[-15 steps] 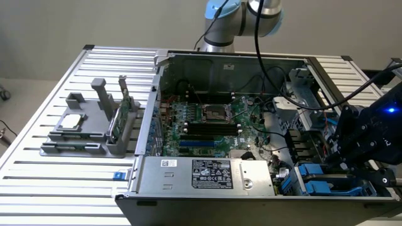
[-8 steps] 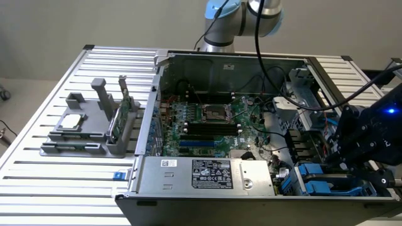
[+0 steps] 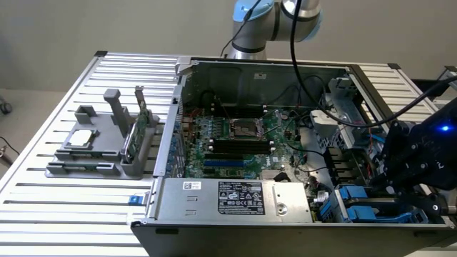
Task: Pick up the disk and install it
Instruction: 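Insert the first disk wire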
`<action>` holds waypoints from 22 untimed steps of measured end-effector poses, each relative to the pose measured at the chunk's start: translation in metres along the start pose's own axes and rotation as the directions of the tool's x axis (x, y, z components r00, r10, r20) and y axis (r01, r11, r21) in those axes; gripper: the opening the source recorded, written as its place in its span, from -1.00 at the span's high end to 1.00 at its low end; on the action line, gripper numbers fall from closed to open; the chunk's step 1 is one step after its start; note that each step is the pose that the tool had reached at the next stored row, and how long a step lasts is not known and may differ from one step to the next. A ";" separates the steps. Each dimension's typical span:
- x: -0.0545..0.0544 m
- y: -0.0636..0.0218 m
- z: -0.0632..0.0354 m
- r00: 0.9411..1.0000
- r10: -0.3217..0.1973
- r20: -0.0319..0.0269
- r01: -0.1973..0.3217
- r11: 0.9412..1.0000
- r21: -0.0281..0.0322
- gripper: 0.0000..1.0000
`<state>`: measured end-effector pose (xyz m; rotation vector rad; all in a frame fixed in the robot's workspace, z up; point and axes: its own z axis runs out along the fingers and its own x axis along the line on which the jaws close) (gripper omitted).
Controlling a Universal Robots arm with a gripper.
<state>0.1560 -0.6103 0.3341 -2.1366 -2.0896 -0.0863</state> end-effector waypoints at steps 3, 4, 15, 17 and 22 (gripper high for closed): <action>0.000 0.0000 0.0007 1.000 0.002 -0.002 -0.002 1.000 0.000 0.67; 0.000 0.0001 0.0009 1.000 0.002 -0.003 -0.002 1.000 0.000 0.67; -0.001 -0.0004 0.0012 1.000 0.002 -0.006 -0.002 1.000 -0.002 0.63; -0.001 -0.0005 0.0002 1.000 0.002 -0.006 -0.003 1.000 -0.002 0.51; -0.001 -0.0013 -0.0044 1.000 0.002 -0.006 -0.002 1.000 -0.002 0.51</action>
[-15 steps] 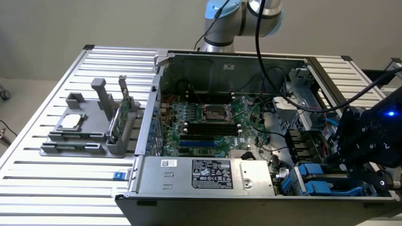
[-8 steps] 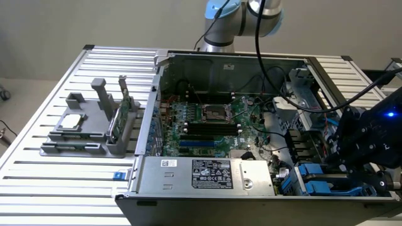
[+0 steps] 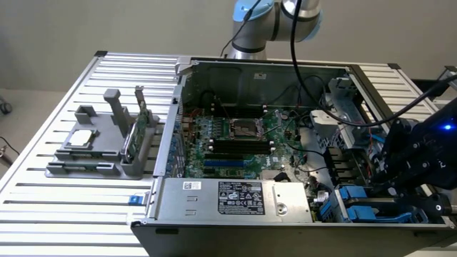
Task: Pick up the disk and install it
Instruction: 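Insert the first disk wire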
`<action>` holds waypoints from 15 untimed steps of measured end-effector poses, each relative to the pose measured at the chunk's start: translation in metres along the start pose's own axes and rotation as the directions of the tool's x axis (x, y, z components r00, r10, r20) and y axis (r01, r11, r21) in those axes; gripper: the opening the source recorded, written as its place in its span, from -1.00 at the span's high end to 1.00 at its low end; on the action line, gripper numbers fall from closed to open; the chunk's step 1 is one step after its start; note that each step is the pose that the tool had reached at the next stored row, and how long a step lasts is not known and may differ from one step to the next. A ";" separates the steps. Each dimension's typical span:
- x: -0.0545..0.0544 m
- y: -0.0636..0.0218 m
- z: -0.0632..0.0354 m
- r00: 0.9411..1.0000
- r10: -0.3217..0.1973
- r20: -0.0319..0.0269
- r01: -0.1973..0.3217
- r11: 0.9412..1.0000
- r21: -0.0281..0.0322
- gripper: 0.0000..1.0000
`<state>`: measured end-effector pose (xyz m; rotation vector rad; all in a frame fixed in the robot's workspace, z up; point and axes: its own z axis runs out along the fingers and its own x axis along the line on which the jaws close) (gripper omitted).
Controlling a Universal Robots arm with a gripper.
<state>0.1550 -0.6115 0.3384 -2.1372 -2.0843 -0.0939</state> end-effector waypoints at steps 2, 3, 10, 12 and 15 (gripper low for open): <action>0.000 -0.0016 -0.0013 1.000 0.000 0.000 0.000 1.000 0.000 0.51; 0.000 -0.0030 -0.0016 1.000 0.000 0.000 0.000 1.000 0.000 0.51; 0.000 -0.0147 -0.0041 1.000 0.000 0.000 0.000 1.000 0.000 0.51; 0.000 -0.0176 -0.0057 1.000 0.000 0.000 0.000 1.000 0.000 0.51; 0.001 -0.0212 -0.0086 1.000 0.000 0.000 0.000 1.000 0.000 0.55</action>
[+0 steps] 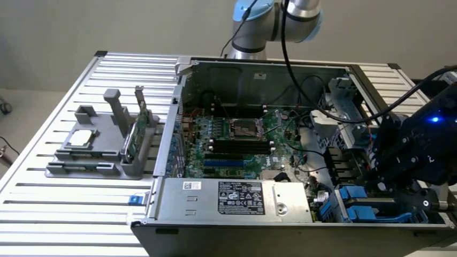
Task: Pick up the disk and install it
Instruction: 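Insert the first disk wire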
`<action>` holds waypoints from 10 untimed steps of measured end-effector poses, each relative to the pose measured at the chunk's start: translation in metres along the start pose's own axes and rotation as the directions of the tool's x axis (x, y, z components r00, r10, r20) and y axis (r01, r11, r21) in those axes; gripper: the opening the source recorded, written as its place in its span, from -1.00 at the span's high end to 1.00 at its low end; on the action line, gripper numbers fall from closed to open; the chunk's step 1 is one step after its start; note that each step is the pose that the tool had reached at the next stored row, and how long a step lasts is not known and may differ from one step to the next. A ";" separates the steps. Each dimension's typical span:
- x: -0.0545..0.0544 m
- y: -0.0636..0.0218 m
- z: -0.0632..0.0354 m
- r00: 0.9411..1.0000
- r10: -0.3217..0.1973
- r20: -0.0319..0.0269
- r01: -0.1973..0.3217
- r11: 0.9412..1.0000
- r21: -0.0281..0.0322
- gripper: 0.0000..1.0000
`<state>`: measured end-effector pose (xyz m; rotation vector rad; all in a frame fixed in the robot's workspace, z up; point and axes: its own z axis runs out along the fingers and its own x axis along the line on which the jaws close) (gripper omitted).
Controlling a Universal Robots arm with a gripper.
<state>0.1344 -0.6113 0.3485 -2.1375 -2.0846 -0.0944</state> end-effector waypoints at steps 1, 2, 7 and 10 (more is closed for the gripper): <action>0.000 -0.0013 -0.0009 1.000 0.000 0.000 0.000 1.000 0.000 0.68; 0.001 -0.0026 -0.0018 1.000 0.000 0.000 0.000 1.000 -0.001 0.68; 0.003 -0.0077 -0.0027 1.000 0.000 0.005 0.000 1.000 -0.004 0.79; 0.003 -0.0078 -0.0027 1.000 0.000 0.005 0.000 1.000 -0.005 0.79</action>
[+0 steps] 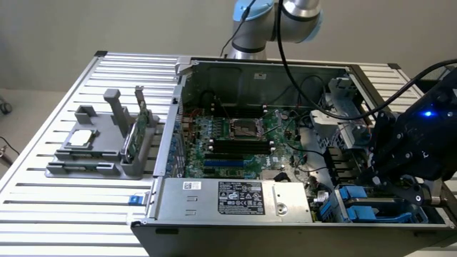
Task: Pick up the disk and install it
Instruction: 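Insert the first disk wire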
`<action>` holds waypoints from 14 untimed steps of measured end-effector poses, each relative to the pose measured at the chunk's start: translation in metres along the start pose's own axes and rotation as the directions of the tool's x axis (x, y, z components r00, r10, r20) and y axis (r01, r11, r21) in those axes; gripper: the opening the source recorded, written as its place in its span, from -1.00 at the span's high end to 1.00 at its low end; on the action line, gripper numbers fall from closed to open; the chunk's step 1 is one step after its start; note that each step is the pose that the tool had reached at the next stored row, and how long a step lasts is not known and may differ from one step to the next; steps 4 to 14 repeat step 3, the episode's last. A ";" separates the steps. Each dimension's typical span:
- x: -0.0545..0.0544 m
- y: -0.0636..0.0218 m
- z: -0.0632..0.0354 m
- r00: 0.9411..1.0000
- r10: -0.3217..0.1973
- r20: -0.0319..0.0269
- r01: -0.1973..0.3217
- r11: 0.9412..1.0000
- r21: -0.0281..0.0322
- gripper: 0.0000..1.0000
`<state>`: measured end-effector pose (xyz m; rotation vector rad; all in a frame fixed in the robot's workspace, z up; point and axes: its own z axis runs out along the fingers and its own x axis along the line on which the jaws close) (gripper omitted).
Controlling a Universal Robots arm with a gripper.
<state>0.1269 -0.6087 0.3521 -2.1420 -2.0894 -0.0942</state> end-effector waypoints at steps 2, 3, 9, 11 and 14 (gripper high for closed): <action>0.000 0.0000 0.0000 1.000 0.000 0.000 0.000 1.000 0.000 0.79; 0.000 0.0000 0.0000 1.000 0.000 0.000 0.000 1.000 0.000 0.79; 0.000 0.0000 0.0000 1.000 0.000 0.000 0.000 1.000 0.000 0.79; 0.000 0.0000 0.0000 1.000 0.000 0.000 0.000 1.000 0.000 0.79; 0.000 0.0000 0.0000 1.000 0.000 0.000 0.000 1.000 0.000 0.79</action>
